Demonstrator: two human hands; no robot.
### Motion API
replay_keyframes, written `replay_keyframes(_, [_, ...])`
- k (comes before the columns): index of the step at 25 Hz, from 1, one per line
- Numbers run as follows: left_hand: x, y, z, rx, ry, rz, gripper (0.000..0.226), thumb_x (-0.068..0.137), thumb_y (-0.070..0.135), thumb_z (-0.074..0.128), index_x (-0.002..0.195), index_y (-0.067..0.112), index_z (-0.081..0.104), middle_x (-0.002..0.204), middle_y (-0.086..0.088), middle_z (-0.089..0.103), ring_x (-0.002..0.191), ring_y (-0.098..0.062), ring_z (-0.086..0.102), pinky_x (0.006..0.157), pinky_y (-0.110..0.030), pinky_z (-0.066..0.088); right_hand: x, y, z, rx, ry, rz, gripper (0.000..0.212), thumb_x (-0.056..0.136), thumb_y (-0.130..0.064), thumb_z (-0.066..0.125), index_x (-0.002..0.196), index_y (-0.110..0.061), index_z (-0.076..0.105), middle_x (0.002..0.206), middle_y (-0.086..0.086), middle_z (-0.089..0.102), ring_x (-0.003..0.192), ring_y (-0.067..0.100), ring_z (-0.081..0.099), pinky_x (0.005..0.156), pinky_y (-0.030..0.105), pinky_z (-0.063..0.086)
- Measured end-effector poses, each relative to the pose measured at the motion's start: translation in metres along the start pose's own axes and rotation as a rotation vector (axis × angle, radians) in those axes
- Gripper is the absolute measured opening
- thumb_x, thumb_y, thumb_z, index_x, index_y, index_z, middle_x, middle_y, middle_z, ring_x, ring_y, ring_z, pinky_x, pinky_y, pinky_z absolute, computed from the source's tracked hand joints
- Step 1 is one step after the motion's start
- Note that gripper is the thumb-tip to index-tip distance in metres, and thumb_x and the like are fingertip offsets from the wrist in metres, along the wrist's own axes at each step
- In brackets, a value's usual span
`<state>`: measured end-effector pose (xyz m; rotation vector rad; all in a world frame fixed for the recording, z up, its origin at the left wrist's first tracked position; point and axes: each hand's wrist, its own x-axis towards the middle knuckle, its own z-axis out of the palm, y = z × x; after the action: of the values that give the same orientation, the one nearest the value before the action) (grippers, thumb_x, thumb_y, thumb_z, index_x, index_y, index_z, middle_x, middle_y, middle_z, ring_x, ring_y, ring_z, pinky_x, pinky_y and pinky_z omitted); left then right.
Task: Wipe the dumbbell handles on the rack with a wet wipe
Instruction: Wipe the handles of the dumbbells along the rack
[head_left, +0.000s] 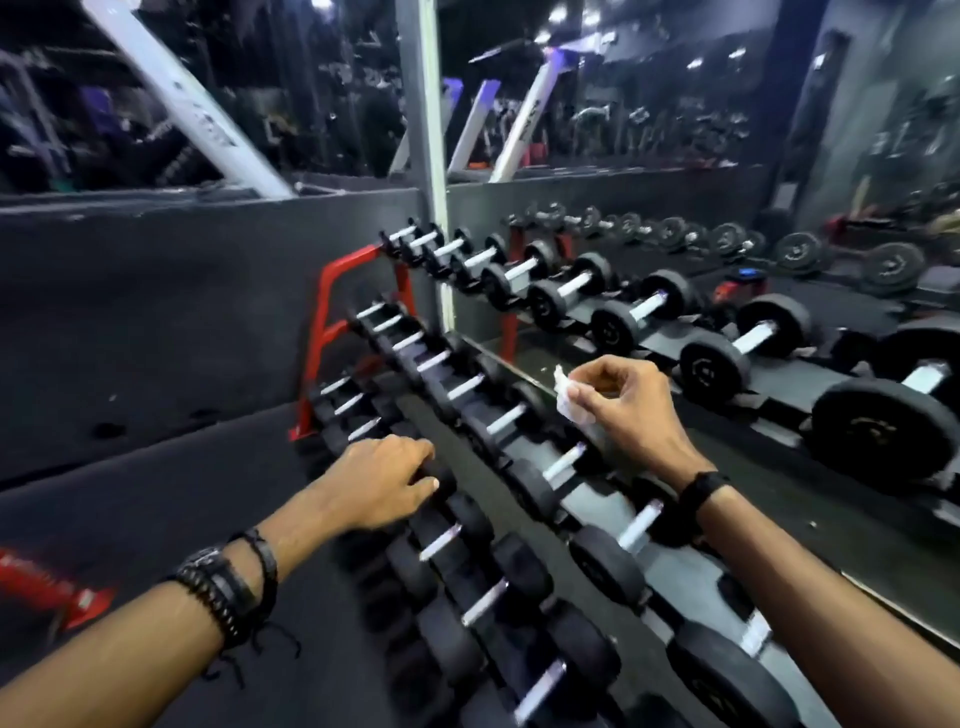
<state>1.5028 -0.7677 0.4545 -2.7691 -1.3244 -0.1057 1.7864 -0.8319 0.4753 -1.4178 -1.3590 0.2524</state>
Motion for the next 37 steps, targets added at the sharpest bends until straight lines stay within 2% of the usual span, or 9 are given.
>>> replay_keyframes(3, [0.074, -0.002, -0.009, -0.090, 0.109, 0.080, 0.037, 0.096, 0.045, 0.048, 0.123, 0.022, 0.056, 0.120, 0.001, 0.065, 0.113, -0.024, 0.060, 0.089, -0.038, 0.048, 0.043, 0.032, -0.023, -0.009, 0.141, 0.060, 0.006, 0.081, -0.020, 0.075, 0.084, -0.016, 0.073, 0.080, -0.002, 0.074, 0.073, 0.008, 0.065, 0.071, 0.025, 0.051])
replay_keyframes(9, [0.190, 0.039, 0.030, -0.165, 0.062, 0.337, 0.041, 0.096, 0.045, 0.044, 0.128, 0.020, 0.053, 0.124, 0.001, 0.063, 0.116, -0.021, 0.057, 0.093, -0.035, 0.043, 0.065, 0.086, -0.071, -0.178, 0.292, 0.188, 0.004, 0.081, -0.014, 0.075, 0.084, -0.017, 0.073, 0.076, -0.006, 0.071, 0.068, 0.002, 0.061, 0.067, 0.018, 0.047])
replay_keyframes(12, [0.254, 0.057, 0.045, -0.192, 0.103, 0.436, 0.050, 0.091, 0.049, 0.036, 0.128, 0.020, 0.053, 0.125, 0.003, 0.062, 0.117, -0.020, 0.056, 0.094, -0.036, 0.040, 0.076, 0.108, -0.095, -0.277, 0.401, 0.222, 0.005, 0.080, -0.019, 0.076, 0.081, -0.023, 0.073, 0.077, -0.006, 0.071, 0.071, 0.005, 0.063, 0.065, 0.018, 0.049])
replay_keyframes(18, [0.407, 0.067, 0.057, -0.242, 0.189, 0.653, 0.075, 0.077, 0.061, 0.016, 0.126, 0.020, 0.056, 0.123, 0.002, 0.062, 0.119, -0.020, 0.055, 0.099, -0.039, 0.040, 0.123, 0.144, -0.100, -0.359, 0.587, 0.273, 0.008, 0.078, -0.013, 0.078, 0.076, -0.020, 0.074, 0.075, 0.000, 0.073, 0.066, 0.003, 0.061, 0.067, 0.018, 0.049])
replay_keyframes(21, [0.474, 0.067, 0.058, -0.328, 0.200, 0.636, 0.063, 0.081, 0.056, 0.030, 0.119, 0.017, 0.061, 0.115, -0.003, 0.066, 0.109, -0.025, 0.060, 0.093, -0.042, 0.045, 0.149, 0.159, -0.099, -0.341, 0.651, 0.372, 0.006, 0.077, -0.015, 0.079, 0.075, -0.018, 0.074, 0.074, 0.003, 0.073, 0.066, 0.008, 0.063, 0.066, 0.024, 0.050])
replay_keyframes(24, [0.532, 0.075, 0.058, -0.393, 0.221, 0.635, 0.044, 0.088, 0.045, 0.046, 0.112, 0.012, 0.064, 0.107, -0.008, 0.067, 0.100, -0.029, 0.062, 0.089, -0.043, 0.046, 0.162, 0.170, -0.098, -0.392, 0.784, 0.431, 0.004, 0.078, -0.017, 0.078, 0.078, -0.016, 0.074, 0.071, 0.000, 0.073, 0.061, 0.007, 0.062, 0.056, 0.017, 0.046])
replay_keyframes(27, [0.570, 0.090, 0.058, -0.491, 0.264, 0.600, 0.033, 0.091, 0.036, 0.059, 0.110, 0.010, 0.065, 0.102, -0.011, 0.067, 0.099, -0.032, 0.060, 0.087, -0.044, 0.042, 0.167, 0.177, -0.094, -0.481, 0.821, 0.508, 0.006, 0.078, -0.015, 0.078, 0.075, -0.016, 0.073, 0.070, -0.001, 0.073, 0.062, 0.007, 0.063, 0.060, 0.019, 0.048])
replay_keyframes(31, [0.615, 0.117, 0.070, -0.473, 0.270, 0.661, 0.036, 0.090, 0.038, 0.058, 0.110, 0.010, 0.064, 0.104, -0.011, 0.064, 0.100, -0.031, 0.057, 0.086, -0.044, 0.041, 0.184, 0.177, -0.096, -0.623, 0.813, 0.529, 0.010, 0.078, -0.013, 0.078, 0.073, -0.018, 0.072, 0.066, -0.004, 0.070, 0.059, 0.004, 0.061, 0.060, 0.017, 0.047])
replay_keyframes(37, [0.659, 0.152, 0.085, -0.391, 0.212, 0.735, 0.038, 0.090, 0.044, 0.049, 0.103, 0.012, 0.064, 0.111, -0.011, 0.063, 0.102, -0.029, 0.055, 0.087, -0.044, 0.041, 0.208, 0.196, -0.102, -0.627, 0.815, 0.548, 0.008, 0.077, -0.012, 0.078, 0.075, -0.017, 0.072, 0.071, 0.000, 0.072, 0.064, 0.007, 0.063, 0.066, 0.024, 0.051])
